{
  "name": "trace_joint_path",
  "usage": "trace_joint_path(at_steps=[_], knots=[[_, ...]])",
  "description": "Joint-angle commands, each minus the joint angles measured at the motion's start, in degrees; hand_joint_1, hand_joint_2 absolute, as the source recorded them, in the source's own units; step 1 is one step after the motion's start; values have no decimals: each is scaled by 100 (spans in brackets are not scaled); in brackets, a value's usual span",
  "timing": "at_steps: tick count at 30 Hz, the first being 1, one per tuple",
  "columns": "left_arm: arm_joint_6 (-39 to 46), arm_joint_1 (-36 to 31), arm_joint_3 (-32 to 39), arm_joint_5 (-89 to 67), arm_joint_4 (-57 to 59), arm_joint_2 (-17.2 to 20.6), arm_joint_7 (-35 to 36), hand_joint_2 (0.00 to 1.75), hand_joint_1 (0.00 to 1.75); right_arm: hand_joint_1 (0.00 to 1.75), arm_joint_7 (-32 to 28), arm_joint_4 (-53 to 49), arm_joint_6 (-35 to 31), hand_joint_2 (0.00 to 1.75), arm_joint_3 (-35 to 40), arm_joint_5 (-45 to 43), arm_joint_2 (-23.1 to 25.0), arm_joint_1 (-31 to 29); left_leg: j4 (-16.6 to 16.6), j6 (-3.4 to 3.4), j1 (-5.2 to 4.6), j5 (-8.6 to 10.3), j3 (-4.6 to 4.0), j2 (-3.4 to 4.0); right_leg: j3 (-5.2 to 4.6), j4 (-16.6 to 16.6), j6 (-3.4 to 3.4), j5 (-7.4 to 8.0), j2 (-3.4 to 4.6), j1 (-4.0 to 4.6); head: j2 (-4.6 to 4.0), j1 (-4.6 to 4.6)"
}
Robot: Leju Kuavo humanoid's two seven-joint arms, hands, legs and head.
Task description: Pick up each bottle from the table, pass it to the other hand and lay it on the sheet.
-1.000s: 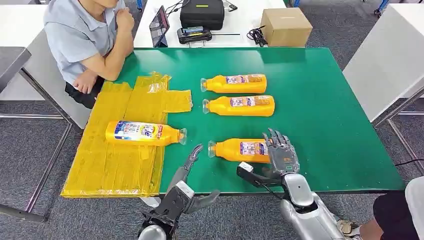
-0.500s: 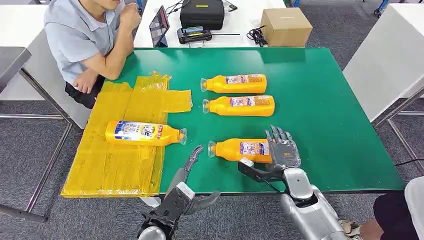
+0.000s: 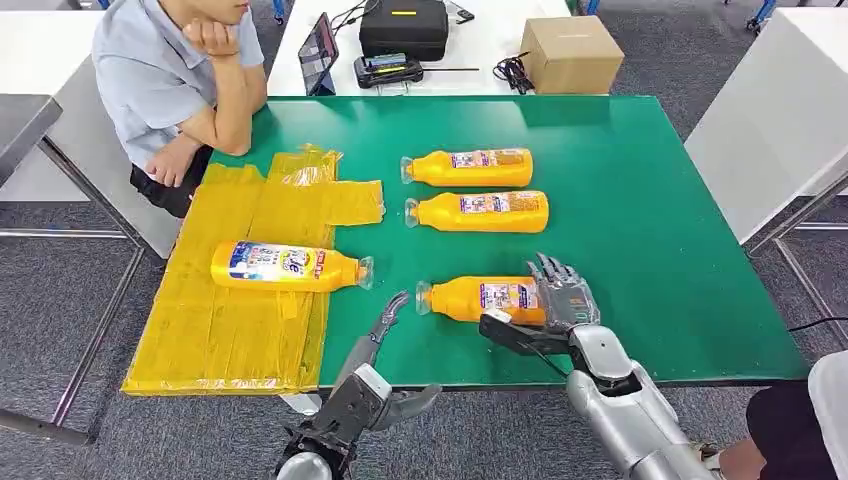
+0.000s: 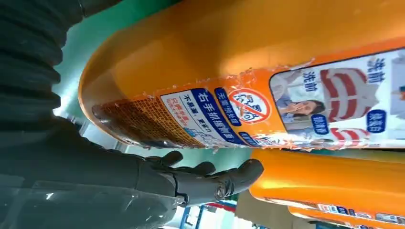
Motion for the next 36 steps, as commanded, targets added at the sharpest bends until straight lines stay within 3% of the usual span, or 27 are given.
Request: trace_joint_path(at_steps=[1, 2, 3, 15, 20, 22, 28, 36], knots=[[-16, -214, -95, 26, 267, 160, 8, 175, 0, 122, -83, 643, 156, 175, 199, -157, -69, -188, -3, -15, 12, -6, 25, 4, 28, -8, -17, -3, -1, 13, 0, 0], [-21, -228, -99, 27, 286, 158, 7, 175, 0, 143, -109, 652, 192, 175, 210, -212, -85, -196, -3, -11, 8, -3, 23, 1, 25, -6, -12, -3, -3, 8, 0, 0], [-23, -238, -103, 33, 301, 153, 3, 175, 0, 175, -113, 672, 227, 175, 237, -247, -125, -205, -3, -15, 12, -5, 31, 1, 35, -8, -18, -4, -4, 13, 0, 0], [-196, -377, -191, 344, 473, 120, -86, 175, 0, 175, -475, 1014, 656, 175, 386, -911, -347, -334, -5, -12, 11, -3, 40, -12, 48, -13, -15, -4, -14, 13, 0, 0], [-64, -500, -178, 728, 608, 6, -565, 175, 0, 175, -1629, 995, 1230, 175, 70, -2432, -506, -124, -4, -7, 7, 0, 39, -21, 48, -12, -9, -5, -22, 9, 0, 0], [180, -547, -132, 1076, 646, -78, -807, 175, 0, 175, -2163, 771, 1307, 175, -171, -3186, -459, 151, -6, -10, 12, -2, 51, -22, 60, -17, -12, -6, -26, 13, 0, 0], [197, -546, 0, 2164, 678, -136, -921, 175, 0, 175, -2515, -193, 1115, 175, -454, -3815, -197, 751, -4, -17, 19, -13, 71, -14, 77, -17, -23, -6, -19, 21, 0, -2], [586, -813, 245, 2978, 1370, -263, -1241, 175, 0, 175, -2600, -732, 1100, 175, -701, -4217, 29, 760, -4, -8, 11, -13, 68, 7, 63, -6, -14, -2, 2, 13, 0, 0]])
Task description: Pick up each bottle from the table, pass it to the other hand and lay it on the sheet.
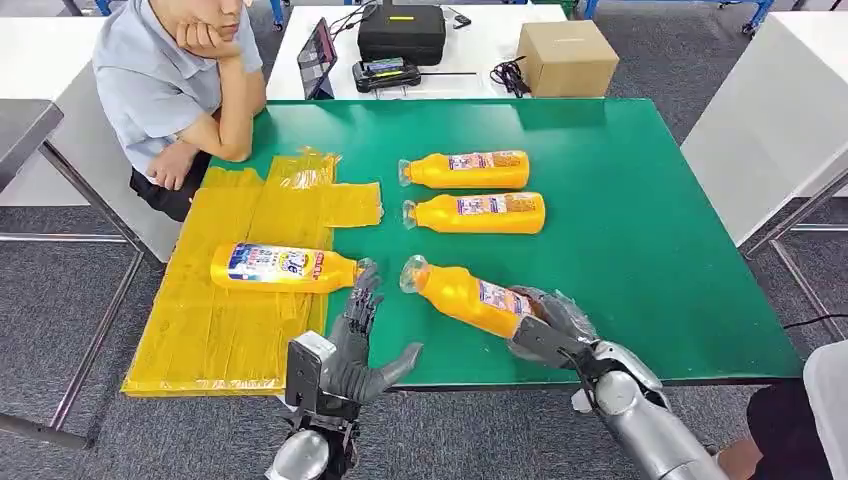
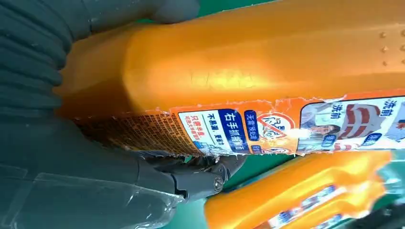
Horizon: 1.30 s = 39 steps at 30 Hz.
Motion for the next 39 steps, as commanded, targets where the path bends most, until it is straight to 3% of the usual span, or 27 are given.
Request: trace_joint_path(at_steps=[1, 8, 13, 16, 19, 22, 39], knots=[[189, -492, 249, 685, 1117, -118, -206, 175, 0, 175, -111, -474, 3, 175, -422, -318, 398, 236, -1, -14, 8, -1, 2, -3, 7, -5, -16, -2, -7, 9, 0, 2], [-447, -752, 37, 1605, 1752, -94, 348, 175, 0, 175, -203, -625, -1, 175, -180, -443, 740, -97, -2, -6, -2, 3, -20, 12, -15, 0, -10, 1, 11, -2, 0, 2], [-129, -931, -341, 1043, 1898, -73, -35, 175, 0, 175, -245, -634, -33, 175, -14, -482, 838, -143, 3, -9, 0, 1, -29, 9, -24, 4, -13, -1, 7, 0, 0, 0], [-522, -974, -454, 1146, 1893, -75, 125, 175, 0, 175, -254, -538, 3, 175, 117, -526, 877, -227, 2, -8, 2, 2, -36, 5, -29, 1, -12, -1, 4, 2, 0, 0], [12, -1040, -596, 565, 1842, -116, -279, 175, 0, 175, -254, -391, 63, 175, 297, -559, 898, -278, 7, -10, 5, -4, -35, 12, -27, 4, -15, -3, 11, 5, 0, 4], [-36, -1074, -601, 548, 1790, -156, -313, 175, 0, 175, -270, -263, 134, 175, 421, -592, 923, -315, 5, -8, 4, -1, -41, 3, -31, 2, -12, -3, 2, 4, 0, 2], [-1193, -1199, -674, 1348, 1699, -174, -192, 175, 0, 175, -468, 579, 925, 175, 1344, -1020, 1103, -850, 4, -7, 4, 0, -48, 8, -39, 3, -11, -1, 9, 3, 0, 2]])
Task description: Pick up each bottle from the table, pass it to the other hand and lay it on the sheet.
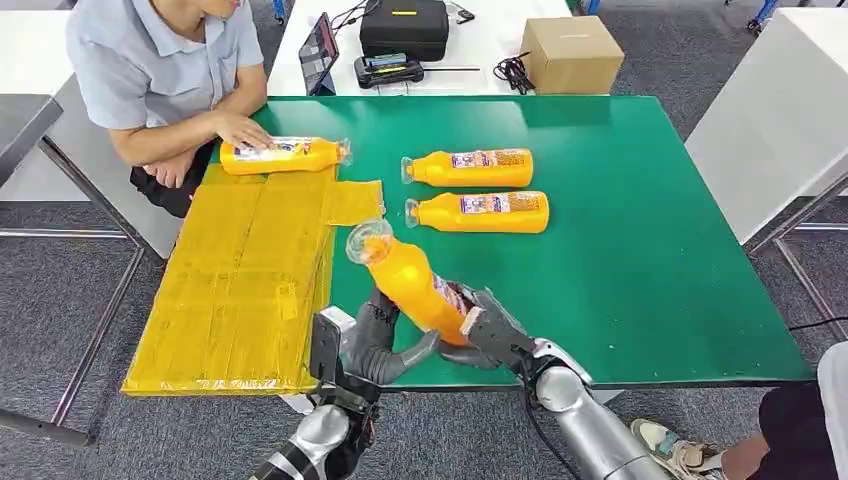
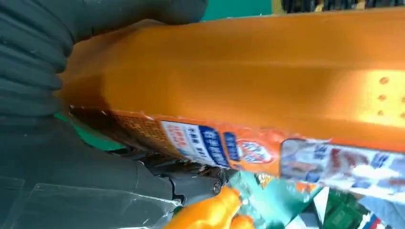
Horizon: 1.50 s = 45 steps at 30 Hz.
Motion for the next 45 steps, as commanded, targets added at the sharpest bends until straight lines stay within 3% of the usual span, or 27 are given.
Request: trace_joint_path(at_steps=[1, 14, 15, 16, 20, 21, 25, 26, 27, 28, 29, 36, 40, 43, 44, 45], knots=[[-406, -282, -257, 257, 265, 53, 92, 175, 0, 175, -63, 742, 245, 175, 714, -45, 120, -551, 1, -9, 4, -6, 9, 15, 6, -1, -10, -1, 13, 5, 0, 0], [-269, -358, -144, 379, 331, 38, -33, 175, 0, 175, -182, 682, 267, 175, 864, -149, 36, -531, 5, -14, 10, -12, 18, 14, 15, 0, -17, -7, 9, 11, 0, 0], [-234, -379, -154, 349, 346, 30, -65, 175, 33, 175, -185, 683, 273, 175, 876, -155, 39, -553, 6, -13, 12, -11, 14, 10, 14, -2, -15, -5, 6, 13, 0, -2], [-233, -388, -156, 347, 345, 23, -67, 175, 175, 175, -184, 683, 278, 175, 877, -157, 43, -563, 2, -10, 6, -5, 9, 7, 7, -1, -12, -3, 3, 7, 0, -2], [-96, -398, -133, 302, 326, -2, -127, 175, 175, 175, -185, 648, 243, 175, 881, -175, 46, -568, 9, -15, 13, -12, 11, 12, 11, 2, -17, -6, 8, 14, 0, 0], [-4, -399, -106, 307, 337, -15, -120, 175, 175, 157, -179, 641, 234, 175, 880, -184, 38, -562, 5, -13, 9, -8, 10, 8, 9, -1, -15, -5, 5, 10, 0, -2], [138, -425, -61, 328, 398, -42, -156, 175, 175, 145, -186, 613, 241, 175, 861, -226, 31, -540, 3, -9, 6, -5, 6, 5, 4, 0, -11, -3, 2, 7, 0, 0], [149, -438, -40, 360, 432, -43, -148, 175, 175, 120, -181, 588, 242, 175, 841, -252, 31, -516, 2, -8, 5, -3, 2, 4, 1, -1, -9, -2, 1, 6, 0, 0], [145, -438, -41, 360, 430, -38, -150, 175, 175, 79, -181, 588, 238, 175, 841, -252, 29, -507, 8, -14, 11, -11, 11, 6, 11, 2, -16, -8, 2, 12, 0, 0], [145, -438, -41, 360, 430, -38, -150, 175, 175, 79, -181, 588, 238, 175, 841, -252, 29, -507, 6, -14, 12, -11, 13, 6, 14, -2, -16, -7, 2, 13, 0, 0], [217, -426, -41, 322, 408, -25, -196, 175, 175, 0, -172, 603, 208, 175, 808, -262, 34, -491, 1, -8, 5, -4, 5, 3, 3, -2, -9, -2, 1, 6, 0, 0], [463, -393, -47, 149, 295, 66, -217, 175, 175, 0, -116, 630, 92, 175, 637, -340, 91, -377, 5, -16, 14, -11, 15, 4, 16, -4, -18, -7, -1, 15, 0, 0], [1135, -282, 0, -760, -18, 194, -275, 175, 175, 0, -149, 585, -134, 175, 308, -307, 127, -82, -1, -12, 8, -6, 12, -3, 12, -5, -13, -6, -7, 9, 0, 0], [1123, -266, 184, -1044, -302, 334, -92, 175, 175, 0, -183, 602, -223, 175, 158, -213, 191, 49, -3, -15, 11, -8, 18, 1, 17, -8, -17, -8, -3, 12, 0, 0], [1098, -276, 229, -1093, -343, 361, -62, 175, 175, 0, -196, 610, -228, 0, 145, -184, 198, 61, 2, -20, 16, -15, 24, 5, 24, -6, -23, -11, 0, 17, 0, 0], [1216, -300, 281, -1301, -429, 420, -123, 175, 175, 0, -213, 620, -271, 0, 114, -129, 218, 82, -1, -15, 11, -9, 15, 6, 13, -6, -17, -6, 3, 12, 0, -2]])
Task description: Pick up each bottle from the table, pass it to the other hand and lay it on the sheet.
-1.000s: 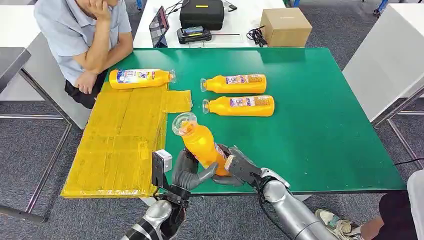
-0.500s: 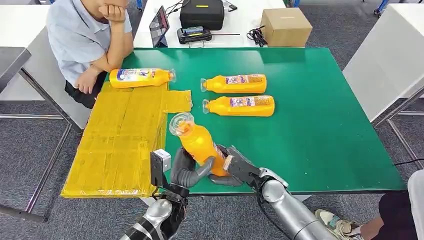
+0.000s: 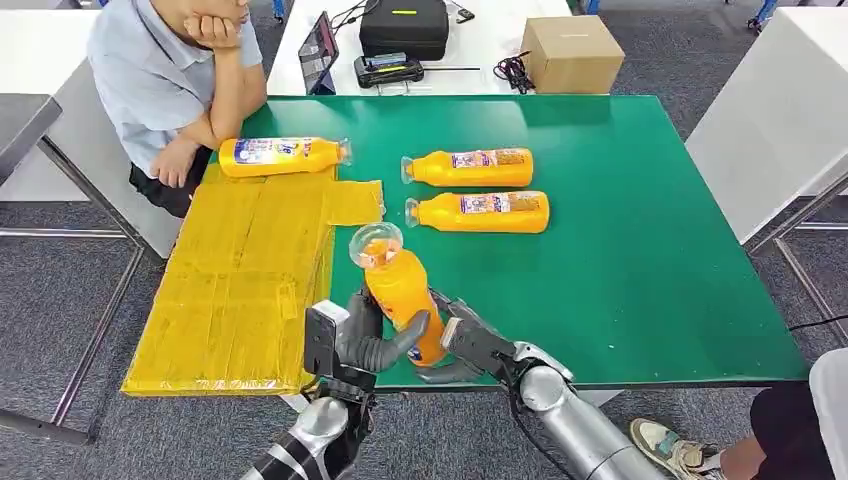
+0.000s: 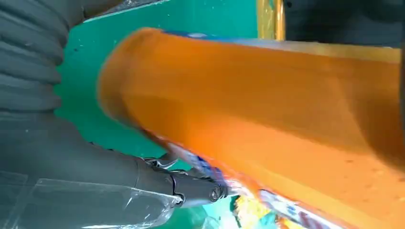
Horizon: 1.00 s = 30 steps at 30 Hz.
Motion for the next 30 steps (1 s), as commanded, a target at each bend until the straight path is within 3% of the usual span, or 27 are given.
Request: trace_joint_path(at_steps=[1, 6, 12, 17, 19, 20, 26, 27, 28, 29, 30], knots=[[311, -180, 311, -1011, -581, 490, 194, 175, 175, 0, -89, 278, -220, 0, -418, 228, 178, 262, 2, -20, 14, -15, 26, 11, 26, -2, -22, -11, 6, 15, 0, 0], [1053, -512, 547, -2997, -545, 868, 723, 175, 175, 0, -169, 359, -233, 0, -575, 395, 285, 273, -1, -16, 11, -6, 9, 14, 8, -2, -17, -1, 10, 12, 0, 0], [1413, -1052, 1885, -6967, 194, 1161, 1793, 175, 175, 0, -263, 460, -166, 0, -629, 579, 386, 116, -3, -18, 9, 2, 7, 22, 0, 1, -14, 3, 18, 8, 0, -2], [1413, -1147, 2113, -6928, 415, 1127, 1520, 175, 175, 0, -260, 457, -152, 0, -644, 584, 393, 106, 1, -22, 17, 0, 15, 25, 10, 4, -20, -2, 19, 16, 0, 0], [1413, -1383, 2062, -8409, 849, 1266, 2207, 175, 175, 0, -294, 498, -67, 0, -610, 572, 395, 63, 0, -19, 12, 5, 8, 15, 5, 3, -14, -2, 10, 10, 0, 0], [1413, -1482, 2036, -8616, 1006, 1336, 2237, 175, 175, 0, -313, 530, -27, 175, -584, 566, 398, 24, 2, -23, 18, -1, 17, 16, 16, 2, -19, -5, 11, 17, 0, 0], [1162, -2224, 1489, -10045, 2936, 1434, 3063, 175, 171, 0, -380, 553, 74, 175, -524, 493, 374, -33, 0, -23, 14, 7, 10, 8, 13, 3, -18, -2, 2, 13, 0, 2], [625, -1967, 2067, -10243, 2216, 1626, 2615, 175, 157, 0, -479, 598, 271, 175, -800, 788, 472, 2, -2, -17, 9, 11, 2, 2, 3, 2, -12, 0, -2, 8, 0, 2], [763, -2204, 1829, -10422, 3020, 1343, 3024, 175, 159, 0, -430, 545, 238, 175, -741, 727, 456, 9, -1, -17, 8, 10, 4, 3, 3, 3, -12, -1, -1, 7, 0, 2], [662, -2262, 1686, -10422, 3160, 1354, 3115, 175, 159, 0, -420, 538, 227, 175, -719, 713, 453, 4, 2, -23, 15, 3, 12, 15, 9, 4, -19, -3, 10, 14, 0, 0], [406, -2333, 1508, -10422, 3315, 1367, 3294, 175, 131, 0, -405, 544, 231, 175, -700, 694, 459, -10, 1, -18, 11, 7, 5, 7, 4, 4, -13, -2, 3, 10, 0, 2]])
